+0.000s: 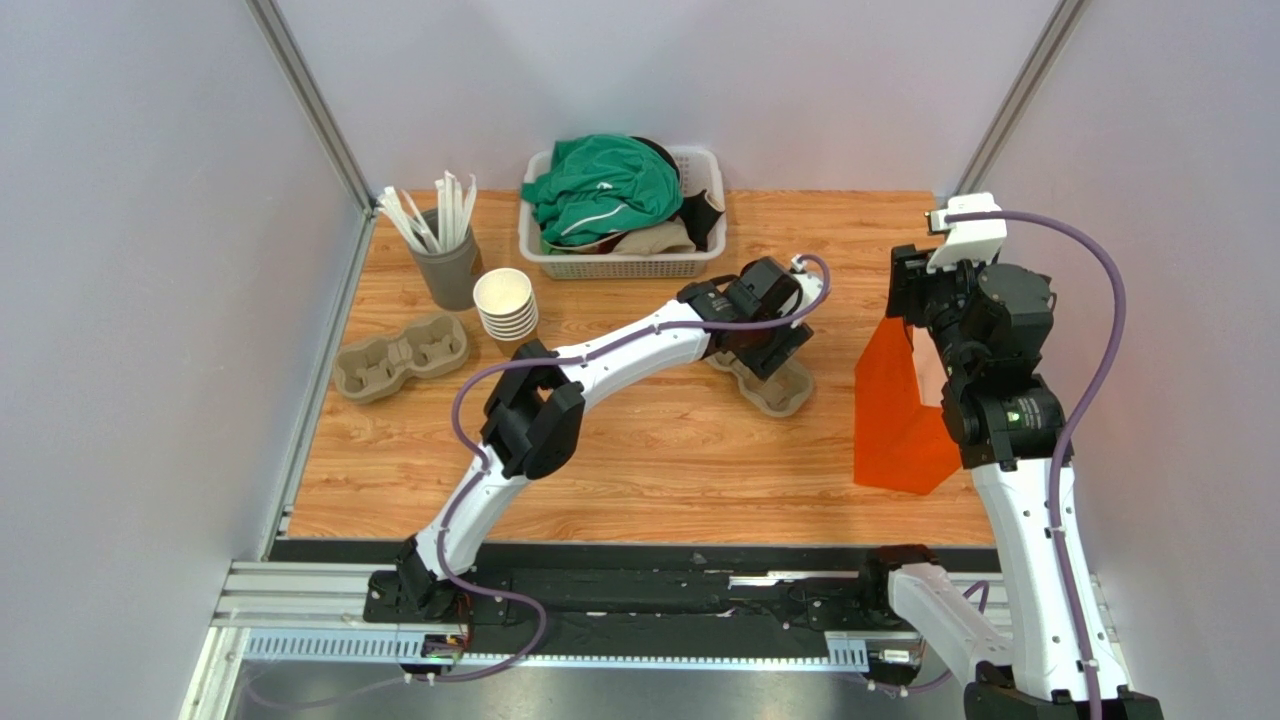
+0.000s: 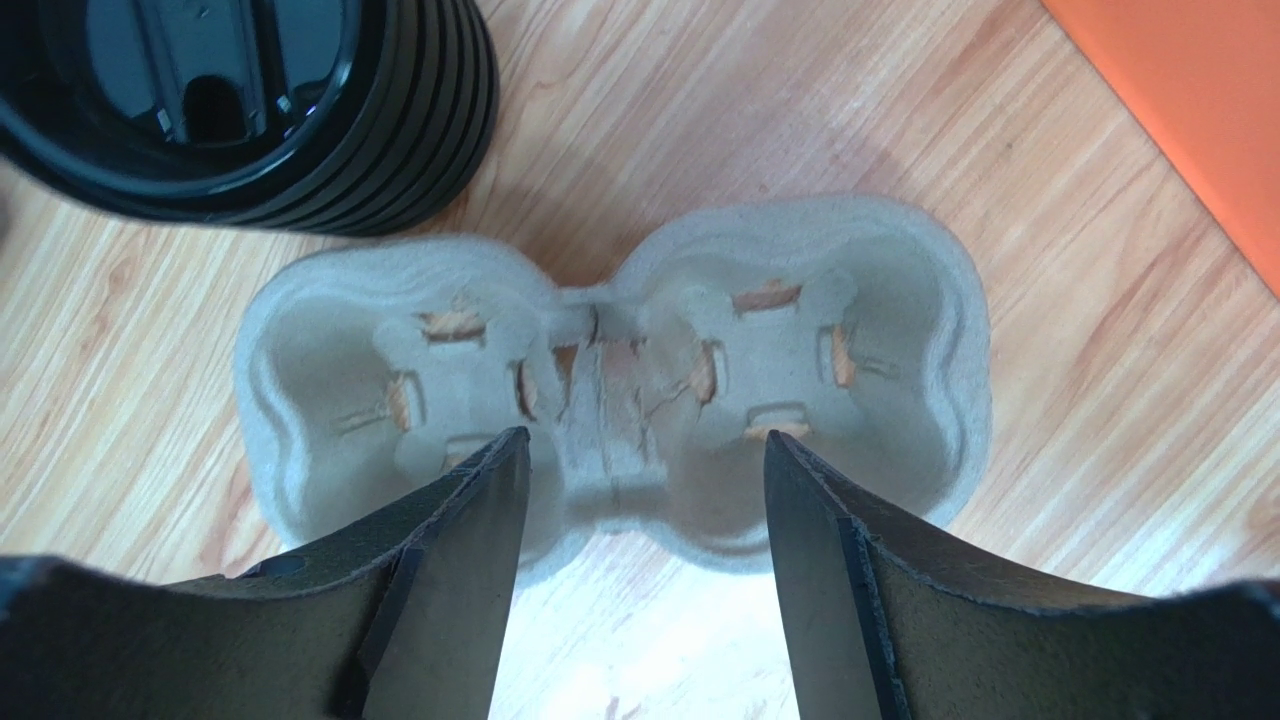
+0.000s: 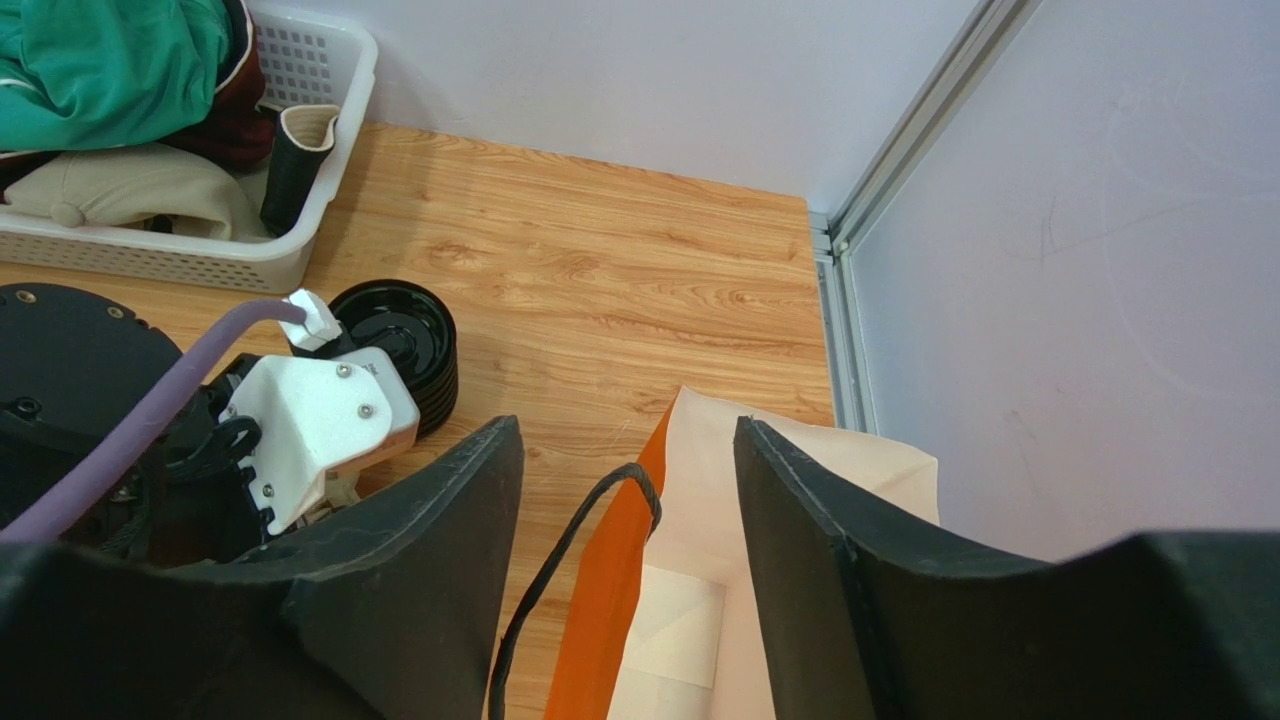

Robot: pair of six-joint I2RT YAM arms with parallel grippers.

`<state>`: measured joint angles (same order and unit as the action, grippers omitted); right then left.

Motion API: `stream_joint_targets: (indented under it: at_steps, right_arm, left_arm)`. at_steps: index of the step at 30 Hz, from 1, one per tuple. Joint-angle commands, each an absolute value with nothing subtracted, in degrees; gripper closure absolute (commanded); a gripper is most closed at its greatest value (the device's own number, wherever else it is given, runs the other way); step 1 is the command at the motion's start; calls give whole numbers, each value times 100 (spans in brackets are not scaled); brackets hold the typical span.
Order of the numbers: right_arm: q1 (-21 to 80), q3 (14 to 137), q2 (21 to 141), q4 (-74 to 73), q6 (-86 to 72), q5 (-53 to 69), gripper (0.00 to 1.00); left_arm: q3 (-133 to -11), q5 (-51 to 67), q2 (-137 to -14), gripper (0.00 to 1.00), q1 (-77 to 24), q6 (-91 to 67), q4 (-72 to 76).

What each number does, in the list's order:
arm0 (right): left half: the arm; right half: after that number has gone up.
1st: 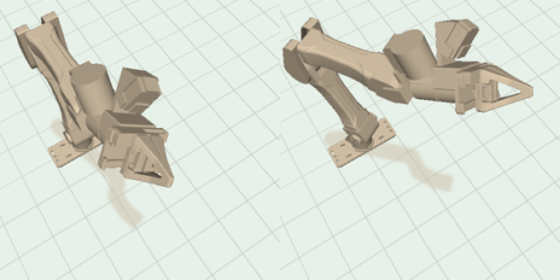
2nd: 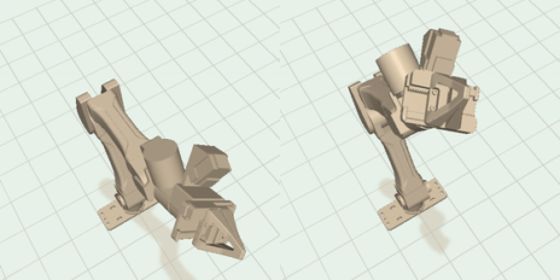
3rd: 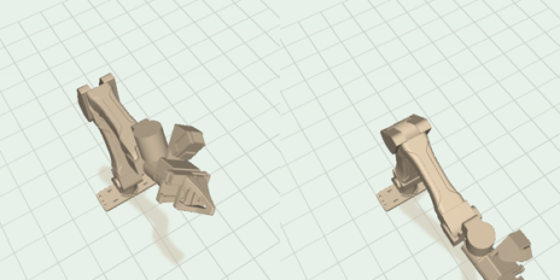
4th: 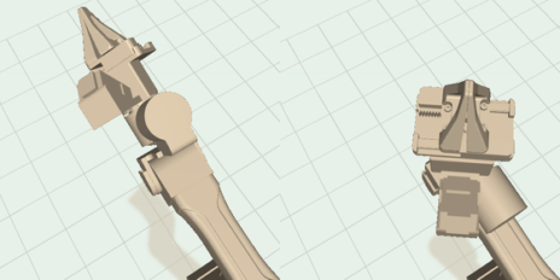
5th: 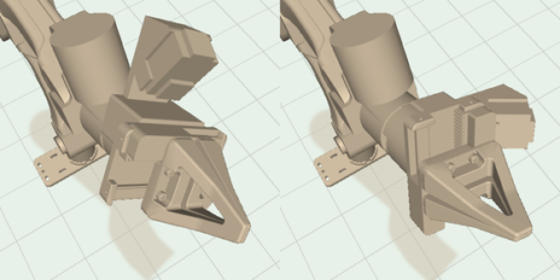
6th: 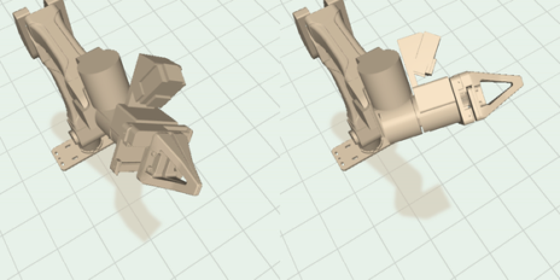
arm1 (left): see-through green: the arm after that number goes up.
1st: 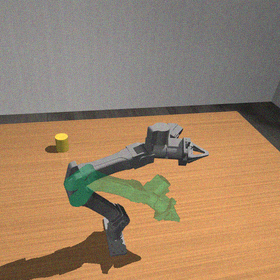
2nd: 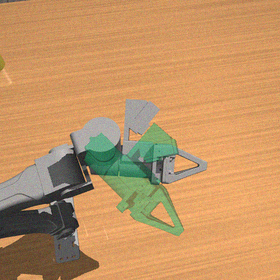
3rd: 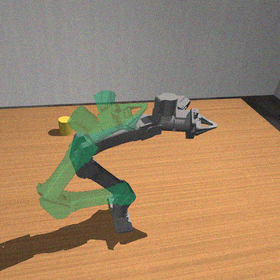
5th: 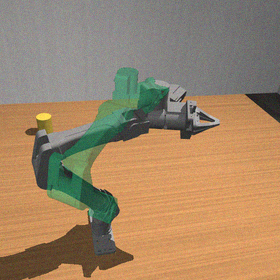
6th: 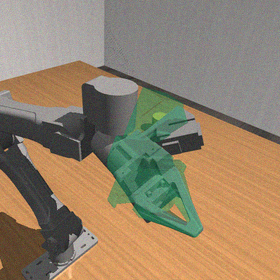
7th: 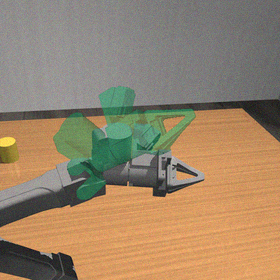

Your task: Pack the takeout coffee

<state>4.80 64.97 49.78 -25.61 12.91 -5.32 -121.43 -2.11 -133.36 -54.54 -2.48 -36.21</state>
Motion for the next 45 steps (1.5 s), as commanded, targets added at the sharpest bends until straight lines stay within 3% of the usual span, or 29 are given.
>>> stream_joint_targets:
  at_steps: [1, 6, 12, 15, 21, 34, 45]
  right_arm:
    - [483, 6583, 4931, -2391, 1222, -413, 42]
    - [475, 6592, 4983, -2408, 1222, -396, 43]
    - [475, 6636, 4957, -2487, 1169, -334, 64]
    - [466, 6697, 4913, -2531, 1160, -325, 81]
    - [475, 6917, 4913, -2786, 1125, -272, 100]
    - [483, 8498, 5238, -3858, 1169, 263, 100]
    - [702, 10299, 6115, -4763, 1090, 1072, 100]
  left_arm:
    - [-12050, -237, -12429, 32, -5248, -325, -3797]
    - [-11481, -325, -11840, 33, -4844, -264, -3867]
    - [-10539, -395, -10699, 33, -4325, -211, -3920]
    - [-10056, -360, -10145, 33, -4070, -176, -3964]
    - [-9896, -413, -9415, 33, -3596, -9, -4569]
    - [-9213, -35, -7832, 34, -1935, 176, -5124]
    - [-8648, 281, -7163, 33, -1565, 351, -4983]
